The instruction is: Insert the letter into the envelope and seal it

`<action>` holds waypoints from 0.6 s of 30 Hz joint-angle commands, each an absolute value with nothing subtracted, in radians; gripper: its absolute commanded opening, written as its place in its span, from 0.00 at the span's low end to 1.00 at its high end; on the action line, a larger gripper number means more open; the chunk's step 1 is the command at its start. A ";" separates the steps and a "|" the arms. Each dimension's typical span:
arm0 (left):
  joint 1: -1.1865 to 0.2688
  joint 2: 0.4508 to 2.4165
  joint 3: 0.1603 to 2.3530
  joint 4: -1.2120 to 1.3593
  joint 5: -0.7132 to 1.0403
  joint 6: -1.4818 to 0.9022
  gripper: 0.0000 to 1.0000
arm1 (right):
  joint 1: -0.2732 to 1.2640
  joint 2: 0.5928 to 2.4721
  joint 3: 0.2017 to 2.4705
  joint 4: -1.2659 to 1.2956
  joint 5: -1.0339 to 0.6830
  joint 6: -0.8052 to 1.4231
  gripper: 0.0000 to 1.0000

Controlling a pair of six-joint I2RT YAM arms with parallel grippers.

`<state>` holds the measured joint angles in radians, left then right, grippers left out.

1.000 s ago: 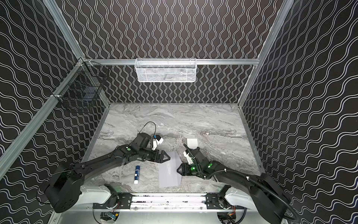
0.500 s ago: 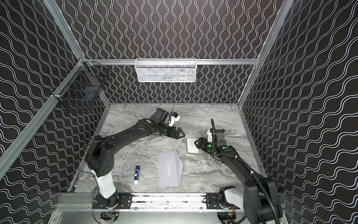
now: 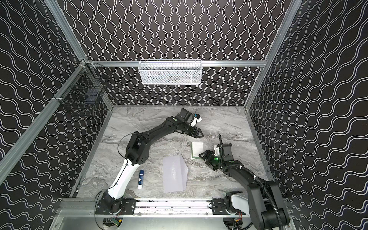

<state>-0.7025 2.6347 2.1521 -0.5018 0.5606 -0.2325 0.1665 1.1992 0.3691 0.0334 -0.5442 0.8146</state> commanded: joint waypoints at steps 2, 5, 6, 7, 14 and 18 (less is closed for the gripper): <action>-0.701 2.611 2.041 -0.448 0.615 -0.237 0.69 | 0.166 1.204 0.345 0.084 -0.561 0.829 0.75; -0.701 2.560 1.918 -0.400 0.615 -0.228 0.67 | 0.166 1.214 0.315 0.126 -0.558 0.839 0.74; -0.701 2.545 1.888 -0.394 0.614 -0.222 0.67 | 0.166 1.219 0.309 0.139 -0.560 0.838 0.73; -0.700 2.532 1.866 -0.399 0.610 -0.218 0.67 | 0.166 1.222 0.305 0.145 -0.561 0.835 0.72; -0.695 2.413 1.674 -0.348 0.636 -0.251 0.63 | 0.166 1.249 0.321 0.143 -0.522 0.805 0.70; -0.698 2.322 1.519 -0.253 0.676 -0.319 0.61 | 0.162 1.290 0.370 0.110 -0.473 0.758 0.69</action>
<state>-0.6968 2.3604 1.5742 -0.3515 0.6357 -0.2646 0.1631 1.2713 0.3458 0.1444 -0.5266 0.7975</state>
